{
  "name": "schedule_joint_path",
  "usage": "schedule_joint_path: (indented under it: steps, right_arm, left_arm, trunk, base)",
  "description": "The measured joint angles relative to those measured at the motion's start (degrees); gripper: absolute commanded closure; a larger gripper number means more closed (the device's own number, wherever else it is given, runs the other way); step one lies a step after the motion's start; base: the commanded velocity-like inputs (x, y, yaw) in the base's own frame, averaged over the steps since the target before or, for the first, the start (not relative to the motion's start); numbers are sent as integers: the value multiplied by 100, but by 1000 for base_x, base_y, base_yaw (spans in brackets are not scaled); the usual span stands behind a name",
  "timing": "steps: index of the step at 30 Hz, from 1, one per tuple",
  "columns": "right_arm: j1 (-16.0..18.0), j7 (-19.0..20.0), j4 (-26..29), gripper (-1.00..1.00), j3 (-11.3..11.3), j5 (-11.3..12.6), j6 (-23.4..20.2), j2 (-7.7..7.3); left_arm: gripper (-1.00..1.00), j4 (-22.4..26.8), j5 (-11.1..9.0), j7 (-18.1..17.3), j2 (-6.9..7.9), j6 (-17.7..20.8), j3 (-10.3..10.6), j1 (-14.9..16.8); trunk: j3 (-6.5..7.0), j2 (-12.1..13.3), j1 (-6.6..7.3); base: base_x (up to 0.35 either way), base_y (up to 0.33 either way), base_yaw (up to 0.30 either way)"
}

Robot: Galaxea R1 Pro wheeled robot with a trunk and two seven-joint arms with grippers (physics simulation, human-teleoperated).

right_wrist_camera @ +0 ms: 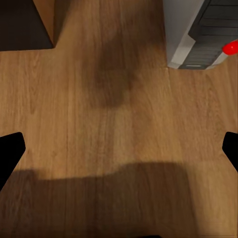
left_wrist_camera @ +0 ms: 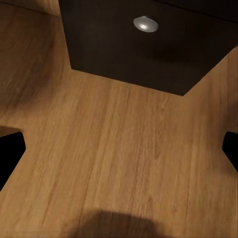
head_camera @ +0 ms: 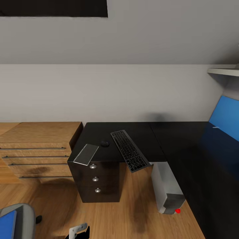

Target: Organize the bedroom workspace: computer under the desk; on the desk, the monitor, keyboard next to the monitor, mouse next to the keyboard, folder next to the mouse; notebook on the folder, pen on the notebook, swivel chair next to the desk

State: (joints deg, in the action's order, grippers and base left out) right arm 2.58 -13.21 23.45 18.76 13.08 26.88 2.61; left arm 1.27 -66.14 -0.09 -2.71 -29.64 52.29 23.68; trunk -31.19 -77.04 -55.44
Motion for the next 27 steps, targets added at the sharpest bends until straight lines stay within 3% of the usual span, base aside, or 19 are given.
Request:
schedule_joint_path:
  steps: [4,18,23,27]
  right_arm:
    - [0,1,-33,-100,6,-6,83,4]
    - [0,14,-62,-100,67,-38,160,18]
    - [162,-19,-222,-100,-90,-202,0,124]
    - [292,9,-350,-100,-104,-140,122,163]
  left_arm:
    - [-100,0,1,3,-35,3,10,-4]
    - [-100,-1,-9,31,-129,9,6,-7]
    - [-100,0,7,-16,-82,-14,5,-168]
    - [-100,0,24,-4,-211,-3,28,-297]
  trunk:
    - [0,0,0]
    - [251,560,307]
    - [251,560,307]
    - [322,719,394]
  base:
    - [0,0,0]
    - [0,0,0]
    - [0,0,0]
    - [0,0,0]
